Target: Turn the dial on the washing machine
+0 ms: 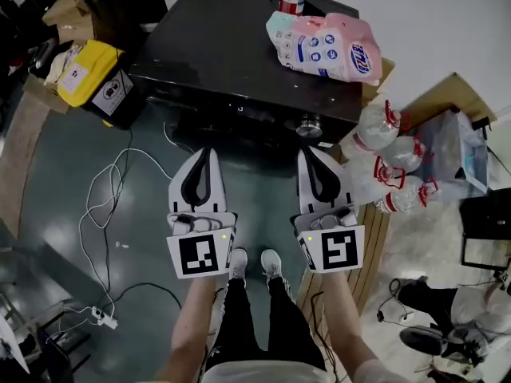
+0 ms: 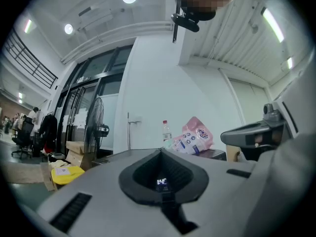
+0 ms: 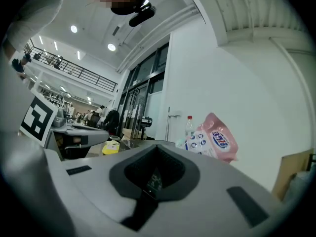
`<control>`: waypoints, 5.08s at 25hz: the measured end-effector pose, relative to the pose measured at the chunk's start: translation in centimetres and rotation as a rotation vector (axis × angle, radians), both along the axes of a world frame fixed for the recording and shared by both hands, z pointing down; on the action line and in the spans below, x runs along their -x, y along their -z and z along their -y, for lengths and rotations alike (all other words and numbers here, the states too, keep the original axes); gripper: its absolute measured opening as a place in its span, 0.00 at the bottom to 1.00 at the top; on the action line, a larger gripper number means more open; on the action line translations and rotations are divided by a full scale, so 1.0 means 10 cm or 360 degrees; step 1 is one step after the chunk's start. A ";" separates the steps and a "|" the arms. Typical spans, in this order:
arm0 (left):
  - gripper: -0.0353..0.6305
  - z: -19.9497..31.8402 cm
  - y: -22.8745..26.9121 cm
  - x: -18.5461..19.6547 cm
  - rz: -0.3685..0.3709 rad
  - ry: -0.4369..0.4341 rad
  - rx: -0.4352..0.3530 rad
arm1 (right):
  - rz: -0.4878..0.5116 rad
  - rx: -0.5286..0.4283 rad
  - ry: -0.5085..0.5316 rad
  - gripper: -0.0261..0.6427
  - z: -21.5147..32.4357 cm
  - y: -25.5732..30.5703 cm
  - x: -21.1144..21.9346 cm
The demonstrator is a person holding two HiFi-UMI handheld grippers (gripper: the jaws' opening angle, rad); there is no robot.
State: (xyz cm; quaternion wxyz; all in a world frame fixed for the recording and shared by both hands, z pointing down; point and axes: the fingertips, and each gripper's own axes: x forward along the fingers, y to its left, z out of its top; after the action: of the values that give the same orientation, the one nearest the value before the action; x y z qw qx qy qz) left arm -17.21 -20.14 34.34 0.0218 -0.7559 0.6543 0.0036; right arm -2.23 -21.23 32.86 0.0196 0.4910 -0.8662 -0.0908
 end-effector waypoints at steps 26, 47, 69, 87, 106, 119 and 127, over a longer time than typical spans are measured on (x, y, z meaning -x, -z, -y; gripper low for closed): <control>0.05 0.25 -1.05 -0.72 0.0073 -0.0306 0.0069 | 0.0007 0.0078 -0.0095 0.04 0.11 -1.10 -0.27; 0.05 0.93 -1.47 -1.66 0.0137 -0.0507 0.0148 | 0.0009 0.0158 -0.0200 0.04 0.26 -1.42 -1.07; 0.05 0.97 -1.42 -1.70 0.0166 -0.0468 0.0167 | -0.0008 0.0142 -0.0146 0.04 0.33 -1.39 -1.05; 0.05 0.98 -1.20 -1.72 0.0189 -0.0476 0.0093 | -0.0018 0.0164 -0.0180 0.04 0.28 -1.42 -1.16; 0.05 0.99 -1.04 -1.84 0.0161 -0.0443 0.0095 | -0.0005 0.0173 -0.0190 0.04 0.24 -1.41 -1.27; 0.05 0.99 -1.02 -1.86 0.0175 -0.0460 0.0099 | 0.0007 0.0182 -0.0200 0.04 0.22 -1.45 -1.28; 0.05 0.98 -0.97 -1.97 0.0147 -0.0490 0.0072 | 0.0026 0.0194 -0.0220 0.04 0.21 -1.45 -1.32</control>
State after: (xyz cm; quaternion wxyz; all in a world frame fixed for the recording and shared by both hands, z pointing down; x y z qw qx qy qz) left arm 2.51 -29.91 44.08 0.0342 -0.8469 0.5290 -0.0425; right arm 10.94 -23.32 47.40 0.0486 0.5481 -0.8344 -0.0324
